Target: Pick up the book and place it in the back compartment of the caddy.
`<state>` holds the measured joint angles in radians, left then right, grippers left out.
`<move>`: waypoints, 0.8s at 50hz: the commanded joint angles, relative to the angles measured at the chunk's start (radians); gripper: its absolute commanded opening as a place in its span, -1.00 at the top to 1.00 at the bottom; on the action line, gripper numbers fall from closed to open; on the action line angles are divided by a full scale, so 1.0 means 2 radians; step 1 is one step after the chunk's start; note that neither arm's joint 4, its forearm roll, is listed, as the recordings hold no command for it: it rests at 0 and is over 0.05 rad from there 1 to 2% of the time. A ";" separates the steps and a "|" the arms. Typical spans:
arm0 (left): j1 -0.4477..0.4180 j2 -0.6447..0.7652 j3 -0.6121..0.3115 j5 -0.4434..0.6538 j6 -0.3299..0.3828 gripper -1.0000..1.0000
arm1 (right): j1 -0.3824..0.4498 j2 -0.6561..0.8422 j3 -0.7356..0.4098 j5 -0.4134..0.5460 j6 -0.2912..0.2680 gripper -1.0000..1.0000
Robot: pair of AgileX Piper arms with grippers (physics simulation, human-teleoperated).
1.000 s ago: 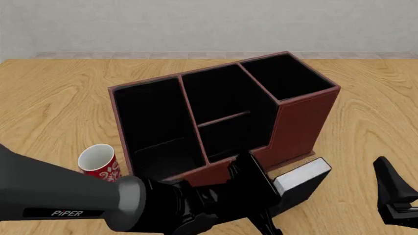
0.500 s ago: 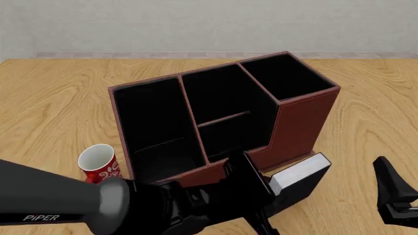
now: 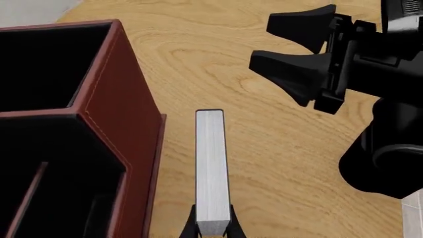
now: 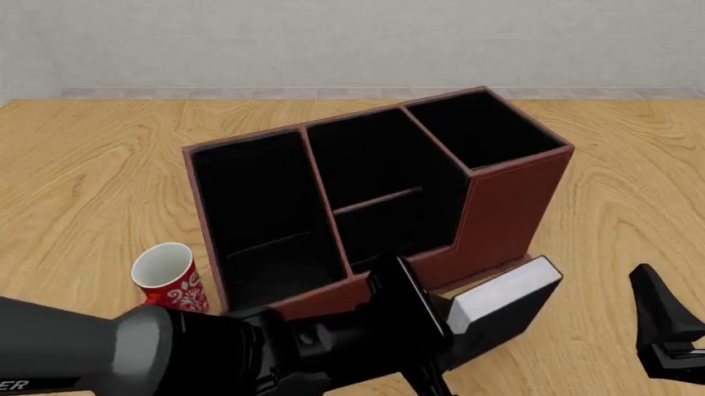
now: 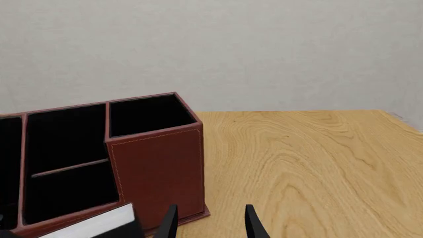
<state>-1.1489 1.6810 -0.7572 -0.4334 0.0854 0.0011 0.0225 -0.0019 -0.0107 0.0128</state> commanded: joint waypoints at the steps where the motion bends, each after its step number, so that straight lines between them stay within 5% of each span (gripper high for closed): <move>1: -0.004 -0.017 0.002 0.008 0.008 1.00 | 0.000 0.002 0.000 -0.002 0.000 -1.00; 7: -0.002 -0.034 0.005 0.019 -0.013 1.00 | 0.000 -0.001 0.000 0.001 0.000 -1.00; 40: 0.009 -0.142 0.041 0.074 -0.008 1.00 | 0.000 0.000 0.000 0.000 0.000 -1.00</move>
<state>-1.1403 1.4815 -0.6882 -0.3242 0.0424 0.0014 0.0234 -0.0017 -0.0117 0.0128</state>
